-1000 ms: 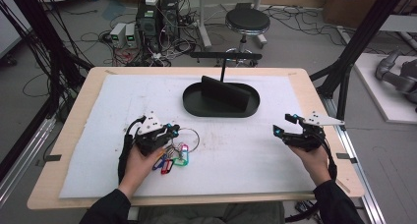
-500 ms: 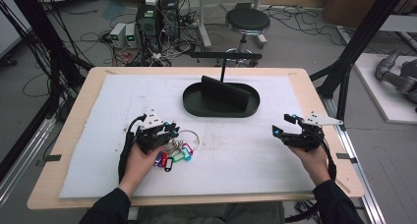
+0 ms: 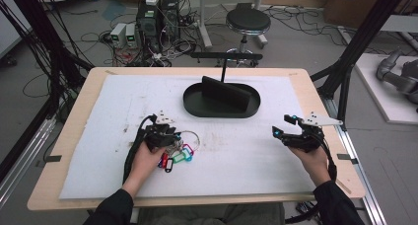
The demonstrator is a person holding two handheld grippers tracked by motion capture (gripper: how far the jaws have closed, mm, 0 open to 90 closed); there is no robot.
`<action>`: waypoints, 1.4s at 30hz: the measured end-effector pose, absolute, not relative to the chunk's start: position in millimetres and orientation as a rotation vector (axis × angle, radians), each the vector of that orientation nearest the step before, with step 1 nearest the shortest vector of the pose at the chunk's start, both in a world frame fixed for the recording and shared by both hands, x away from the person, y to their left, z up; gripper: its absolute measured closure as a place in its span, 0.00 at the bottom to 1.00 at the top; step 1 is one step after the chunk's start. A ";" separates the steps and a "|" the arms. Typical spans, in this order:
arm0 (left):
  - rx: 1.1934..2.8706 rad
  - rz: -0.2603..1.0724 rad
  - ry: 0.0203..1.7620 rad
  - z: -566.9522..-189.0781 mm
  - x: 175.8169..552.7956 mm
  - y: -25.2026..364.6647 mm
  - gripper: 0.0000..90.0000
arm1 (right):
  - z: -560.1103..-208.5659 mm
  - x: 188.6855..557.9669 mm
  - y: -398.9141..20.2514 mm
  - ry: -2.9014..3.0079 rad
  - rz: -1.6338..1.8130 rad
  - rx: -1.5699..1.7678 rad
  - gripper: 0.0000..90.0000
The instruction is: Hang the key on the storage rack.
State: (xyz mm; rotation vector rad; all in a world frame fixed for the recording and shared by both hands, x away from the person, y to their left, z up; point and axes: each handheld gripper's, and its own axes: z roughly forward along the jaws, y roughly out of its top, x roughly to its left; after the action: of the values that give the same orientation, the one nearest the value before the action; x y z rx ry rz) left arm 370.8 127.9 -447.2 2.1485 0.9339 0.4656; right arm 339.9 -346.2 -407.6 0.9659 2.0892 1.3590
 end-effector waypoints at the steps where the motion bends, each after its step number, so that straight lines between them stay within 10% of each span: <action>1: 2.151 0.464 0.928 -446.9 370.6 127.3 0.76 | -407.6 340.0 -346.1 2.089 1.361 0.962 0.32; 6: 2.181 0.492 0.887 -445.7 366.0 122.3 0.95 | -408.1 341.1 -345.4 2.092 1.358 0.955 0.32; 42: 1.968 0.527 0.579 -407.2 304.4 132.9 0.96 | -405.3 348.4 -335.3 2.082 1.398 0.933 0.32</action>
State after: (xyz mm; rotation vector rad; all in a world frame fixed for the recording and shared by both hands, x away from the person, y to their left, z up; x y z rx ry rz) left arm 304.4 132.9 -407.2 1.9684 0.5794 0.5273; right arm 348.4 -335.3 -405.3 0.9326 2.0818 1.3975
